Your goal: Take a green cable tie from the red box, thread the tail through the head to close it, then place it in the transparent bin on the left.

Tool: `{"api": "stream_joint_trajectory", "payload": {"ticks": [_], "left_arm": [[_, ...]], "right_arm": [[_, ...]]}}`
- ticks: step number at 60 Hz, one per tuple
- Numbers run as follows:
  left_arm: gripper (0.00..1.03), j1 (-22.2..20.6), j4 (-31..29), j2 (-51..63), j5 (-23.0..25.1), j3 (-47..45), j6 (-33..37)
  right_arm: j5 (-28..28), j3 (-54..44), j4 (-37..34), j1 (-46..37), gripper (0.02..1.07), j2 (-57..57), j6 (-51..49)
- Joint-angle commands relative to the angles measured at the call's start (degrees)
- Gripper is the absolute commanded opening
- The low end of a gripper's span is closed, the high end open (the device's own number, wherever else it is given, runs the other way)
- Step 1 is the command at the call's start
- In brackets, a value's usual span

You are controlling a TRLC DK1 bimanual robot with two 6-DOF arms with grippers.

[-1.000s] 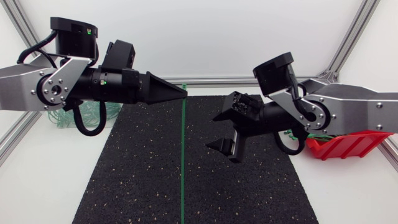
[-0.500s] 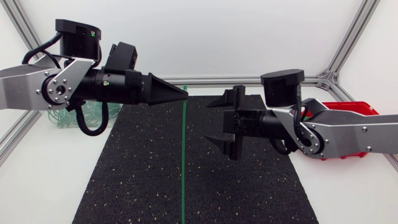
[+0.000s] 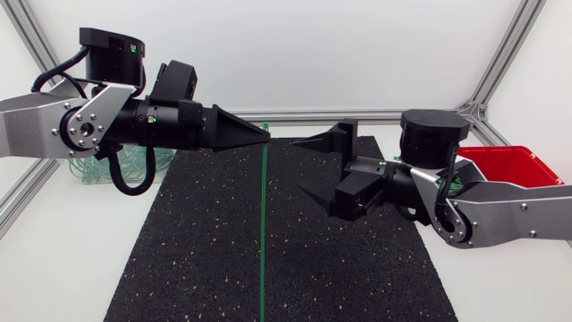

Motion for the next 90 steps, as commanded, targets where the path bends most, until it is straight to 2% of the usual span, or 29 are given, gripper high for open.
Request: {"api": "stream_joint_trajectory", "payload": {"ticks": [1, 19, 26, 36, 46, 63, 69, 78, 90], "left_arm": [[0.04, 0.26, -0.34, 0.91, 1.14, 0.7, -0.29], [0.04, 0.53, -0.43, 3.99, 2.89, 1.84, -2.49], [0.04, 1.32, -0.08, 4.6, 2.98, 2.46, -3.89], [0.04, 4.31, 0.98, 7.06, 3.33, 5.27, -10.66], [0.04, 7.03, 1.68, 10.67, 6.32, 8.35, -15.58], [0.04, 10.2, 1.77, 15.59, 8.08, 12.92, -18.22], [0.04, 10.64, 1.68, 15.94, 8.43, 13.27, -18.4], [0.04, 11.07, 1.5, 16.03, 8.87, 13.88, -18.66], [0.04, 10.28, 1.15, 16.38, 9.05, 13.79, -18.66]], "right_arm": [[-1.93, -3.04, 3.21, 0.65, 1.04, -0.98, -4.37], [-3.07, -8.75, 11.21, 6.81, 1.04, -0.8, -13.68], [-3.07, -9.81, 11.39, 8.74, 1.04, -0.72, -14.83], [-3.16, -9.55, 11.39, 11.02, 1.04, 0.25, -15.09], [-2.55, -9.72, 11.65, 13.93, 1.04, 0.6, -14.91], [-1.23, -10.6, 12.0, 18.06, 1.03, 0.6, -14.74], [-1.58, -11.22, 12.09, 18.41, 1.0, 0.69, -14.74], [-2.9, -12.89, 12.27, 18.85, 0.87, 0.52, -15.27], [-5.01, -13.94, 15.08, 18.85, 0.87, 0.87, -19.4]]}}
